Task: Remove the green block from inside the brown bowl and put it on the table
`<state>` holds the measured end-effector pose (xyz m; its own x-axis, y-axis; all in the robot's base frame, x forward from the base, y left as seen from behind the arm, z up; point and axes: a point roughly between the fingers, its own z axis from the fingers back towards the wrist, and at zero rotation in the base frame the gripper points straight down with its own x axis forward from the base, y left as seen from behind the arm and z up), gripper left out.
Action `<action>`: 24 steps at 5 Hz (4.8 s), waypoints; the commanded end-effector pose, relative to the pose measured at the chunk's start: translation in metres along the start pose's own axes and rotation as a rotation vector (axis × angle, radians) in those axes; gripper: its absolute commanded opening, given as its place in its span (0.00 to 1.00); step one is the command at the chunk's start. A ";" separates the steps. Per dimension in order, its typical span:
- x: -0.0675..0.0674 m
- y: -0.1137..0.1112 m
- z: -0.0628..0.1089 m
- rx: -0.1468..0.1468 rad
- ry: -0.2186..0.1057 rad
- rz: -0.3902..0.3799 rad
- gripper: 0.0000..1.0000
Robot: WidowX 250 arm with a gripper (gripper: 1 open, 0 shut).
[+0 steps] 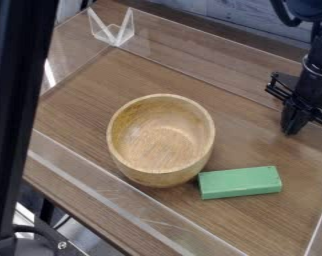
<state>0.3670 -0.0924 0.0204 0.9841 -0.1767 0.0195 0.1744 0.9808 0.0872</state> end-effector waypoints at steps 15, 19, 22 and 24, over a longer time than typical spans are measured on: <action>-0.079 0.175 0.102 0.026 -0.122 0.272 0.00; -0.060 0.200 0.067 0.035 0.010 0.405 0.00; -0.053 0.197 0.041 0.078 0.065 0.433 0.00; -0.061 0.192 0.066 0.089 0.037 0.445 0.00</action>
<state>0.3327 0.1002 0.0819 0.9620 0.2715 -0.0275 -0.2638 0.9509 0.1620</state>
